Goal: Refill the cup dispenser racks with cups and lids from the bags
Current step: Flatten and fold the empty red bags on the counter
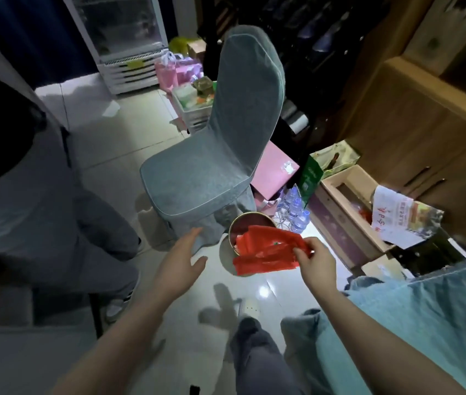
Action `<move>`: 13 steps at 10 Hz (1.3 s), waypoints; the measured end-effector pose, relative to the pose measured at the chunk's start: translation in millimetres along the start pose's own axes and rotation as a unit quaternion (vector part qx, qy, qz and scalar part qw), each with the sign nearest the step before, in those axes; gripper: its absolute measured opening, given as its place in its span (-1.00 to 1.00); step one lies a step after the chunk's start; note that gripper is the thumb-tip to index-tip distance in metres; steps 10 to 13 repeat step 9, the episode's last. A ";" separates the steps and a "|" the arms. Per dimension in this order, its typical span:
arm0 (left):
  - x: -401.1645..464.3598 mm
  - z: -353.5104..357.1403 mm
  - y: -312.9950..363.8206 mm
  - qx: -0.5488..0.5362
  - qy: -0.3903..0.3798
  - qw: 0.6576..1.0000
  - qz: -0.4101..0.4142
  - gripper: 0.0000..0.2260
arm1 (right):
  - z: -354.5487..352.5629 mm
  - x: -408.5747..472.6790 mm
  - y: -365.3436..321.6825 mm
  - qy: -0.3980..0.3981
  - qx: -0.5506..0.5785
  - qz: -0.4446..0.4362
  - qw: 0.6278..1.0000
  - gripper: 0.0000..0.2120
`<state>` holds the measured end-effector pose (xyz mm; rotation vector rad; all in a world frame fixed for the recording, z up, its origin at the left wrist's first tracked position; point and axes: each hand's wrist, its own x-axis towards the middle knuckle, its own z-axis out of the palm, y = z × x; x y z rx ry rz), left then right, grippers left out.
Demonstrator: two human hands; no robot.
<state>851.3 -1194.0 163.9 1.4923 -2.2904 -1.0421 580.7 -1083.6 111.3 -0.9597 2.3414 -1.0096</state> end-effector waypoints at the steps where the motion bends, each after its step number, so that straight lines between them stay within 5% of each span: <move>1: 64.3 13.5 -1.5 -0.001 -0.022 1.000 -0.020 -0.44 | 28.1 62.6 17.4 -0.023 -0.030 0.023 0.999 -0.90; 3: 170.7 49.3 -15.5 0.006 -0.066 0.996 -0.061 -0.45 | 93.1 153.4 49.3 -0.074 -0.072 0.076 0.992 -0.91; 7: 292.1 109.8 -74.7 0.055 -0.124 0.990 0.029 -0.50 | 215.5 236.0 112.0 -0.174 -0.113 0.170 0.964 -0.67; 9: 297.5 100.7 -61.0 0.082 -0.192 0.976 0.066 -0.48 | 185.6 228.1 96.1 -0.196 -0.085 0.167 0.963 -0.68; 13: 297.5 100.7 -61.0 0.082 -0.192 0.976 0.066 -0.48 | 185.6 228.1 96.1 -0.196 -0.085 0.167 0.963 -0.68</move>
